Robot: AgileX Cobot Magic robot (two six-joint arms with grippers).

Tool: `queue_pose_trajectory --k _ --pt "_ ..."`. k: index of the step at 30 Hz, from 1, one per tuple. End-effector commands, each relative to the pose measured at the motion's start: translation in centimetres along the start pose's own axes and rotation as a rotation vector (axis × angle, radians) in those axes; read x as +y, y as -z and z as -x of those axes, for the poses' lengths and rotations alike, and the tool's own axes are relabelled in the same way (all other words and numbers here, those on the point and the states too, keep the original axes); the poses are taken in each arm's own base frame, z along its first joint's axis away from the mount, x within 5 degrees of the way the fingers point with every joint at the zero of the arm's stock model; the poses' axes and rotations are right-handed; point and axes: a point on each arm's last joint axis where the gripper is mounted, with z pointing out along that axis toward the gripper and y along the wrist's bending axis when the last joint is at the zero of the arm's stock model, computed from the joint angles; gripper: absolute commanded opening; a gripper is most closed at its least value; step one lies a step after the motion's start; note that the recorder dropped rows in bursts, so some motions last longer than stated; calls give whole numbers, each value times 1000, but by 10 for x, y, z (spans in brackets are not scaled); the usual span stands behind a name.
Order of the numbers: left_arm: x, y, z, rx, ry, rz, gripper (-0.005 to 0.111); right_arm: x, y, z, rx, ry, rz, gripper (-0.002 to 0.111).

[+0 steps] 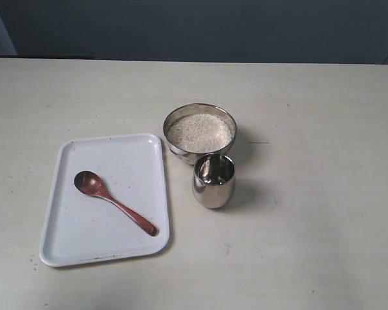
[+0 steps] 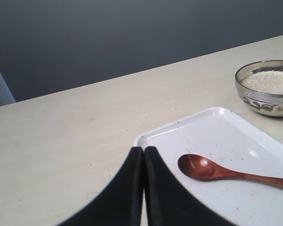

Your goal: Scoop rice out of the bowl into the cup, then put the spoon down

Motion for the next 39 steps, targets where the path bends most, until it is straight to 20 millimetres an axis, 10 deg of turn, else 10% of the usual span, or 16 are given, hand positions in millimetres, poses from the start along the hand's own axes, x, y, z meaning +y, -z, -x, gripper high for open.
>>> queue_pose_trajectory --k 1,15,39 --pt "0 1 2 -22 11 -1 0 -24 0 -56 -85 -53 -126 0" --pt "0 1 2 -22 11 -1 0 -50 -28 -209 -446 -47 -166 0" --pt "0 1 2 -22 11 -1 0 -50 -24 -236 -266 -152 -164 0"
